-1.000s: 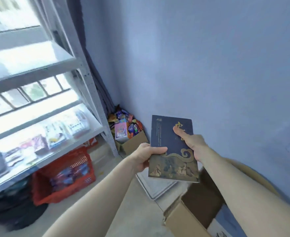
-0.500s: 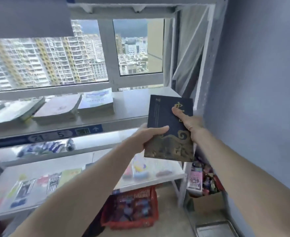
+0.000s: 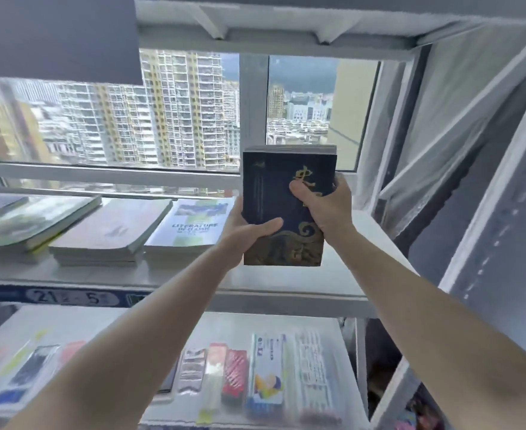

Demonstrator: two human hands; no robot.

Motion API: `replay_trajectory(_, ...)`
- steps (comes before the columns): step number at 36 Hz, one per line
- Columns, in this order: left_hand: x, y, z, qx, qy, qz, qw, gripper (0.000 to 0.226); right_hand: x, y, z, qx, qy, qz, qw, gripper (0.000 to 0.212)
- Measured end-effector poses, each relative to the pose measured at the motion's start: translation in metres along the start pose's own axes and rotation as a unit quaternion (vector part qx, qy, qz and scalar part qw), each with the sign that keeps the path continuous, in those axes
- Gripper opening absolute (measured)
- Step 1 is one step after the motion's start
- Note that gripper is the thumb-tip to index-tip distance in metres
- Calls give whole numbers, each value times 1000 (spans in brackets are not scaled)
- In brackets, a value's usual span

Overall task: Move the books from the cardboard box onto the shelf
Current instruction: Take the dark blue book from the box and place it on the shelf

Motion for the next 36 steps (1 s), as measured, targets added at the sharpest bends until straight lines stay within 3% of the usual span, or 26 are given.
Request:
replay_trajectory(6, 17, -31, -30, -10, 7, 42, 999, 82, -22, -37, 36, 12, -5, -36, 999, 70)
replay_trajectory(16, 17, -38, -56, -12, 0, 21, 1000, 85, -27, -38, 81, -21, -47, -36, 998, 65)
replay_trajectory(21, 19, -37, -65, -21, -14, 27, 999, 96, -36, -41, 85, -36, -69, -98, 992, 59)
replay_trajectory(24, 18, -36, -68, -28, -30, 34, 999, 98, -38, -44, 87, -46, -69, -126, 989, 66)
replay_trajectory(32, 23, -37, -88, 0, -37, 105, 994, 73, -45, -42, 92, -80, -93, -143, 982, 71)
replay_trajectory(36, 24, -40, -90, 18, -34, 103, 994, 68, -42, -45, 93, -89, -71, -115, 987, 48)
Point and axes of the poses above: each hand's wrist, its own y-axis away from the middle knuckle, its own x-axis out of the back of the hand, z = x × y, the point moved 9 cm from there along -y, towards the middle knuckle, and after that the axes turned 5 degrees about -z, right-handed, at the moved point
